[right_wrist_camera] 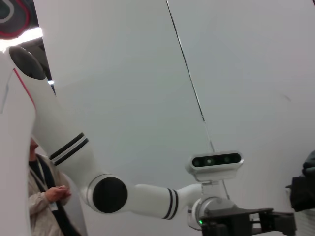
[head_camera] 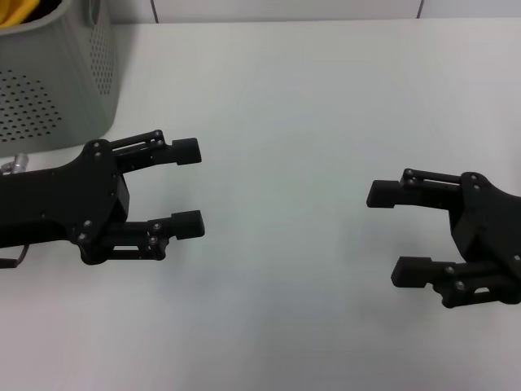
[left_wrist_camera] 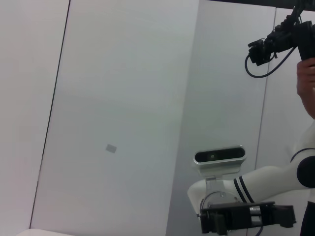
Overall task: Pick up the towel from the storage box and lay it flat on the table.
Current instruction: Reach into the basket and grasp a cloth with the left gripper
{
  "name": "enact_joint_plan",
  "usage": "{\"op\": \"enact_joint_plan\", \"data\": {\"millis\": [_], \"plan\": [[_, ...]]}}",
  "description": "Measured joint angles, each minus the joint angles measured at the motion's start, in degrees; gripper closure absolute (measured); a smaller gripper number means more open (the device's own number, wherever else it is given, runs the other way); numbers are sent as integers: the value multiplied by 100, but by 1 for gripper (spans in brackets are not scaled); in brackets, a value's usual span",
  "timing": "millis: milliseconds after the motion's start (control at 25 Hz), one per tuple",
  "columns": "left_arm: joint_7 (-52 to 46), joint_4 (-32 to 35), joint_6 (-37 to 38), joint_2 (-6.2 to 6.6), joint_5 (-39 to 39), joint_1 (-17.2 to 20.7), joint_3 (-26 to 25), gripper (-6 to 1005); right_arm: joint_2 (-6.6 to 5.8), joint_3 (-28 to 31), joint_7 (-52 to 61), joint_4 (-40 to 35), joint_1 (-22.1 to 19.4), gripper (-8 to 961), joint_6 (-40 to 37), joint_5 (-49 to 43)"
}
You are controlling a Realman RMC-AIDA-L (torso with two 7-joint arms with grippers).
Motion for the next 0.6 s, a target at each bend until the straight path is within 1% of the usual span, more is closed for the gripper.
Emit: {"op": "enact_joint_plan", "data": {"millis": [600], "plan": [[-75,-5,-8,1,-3,-9,-6,168,3,37,-5,41,-13,162,158,-85]]}}
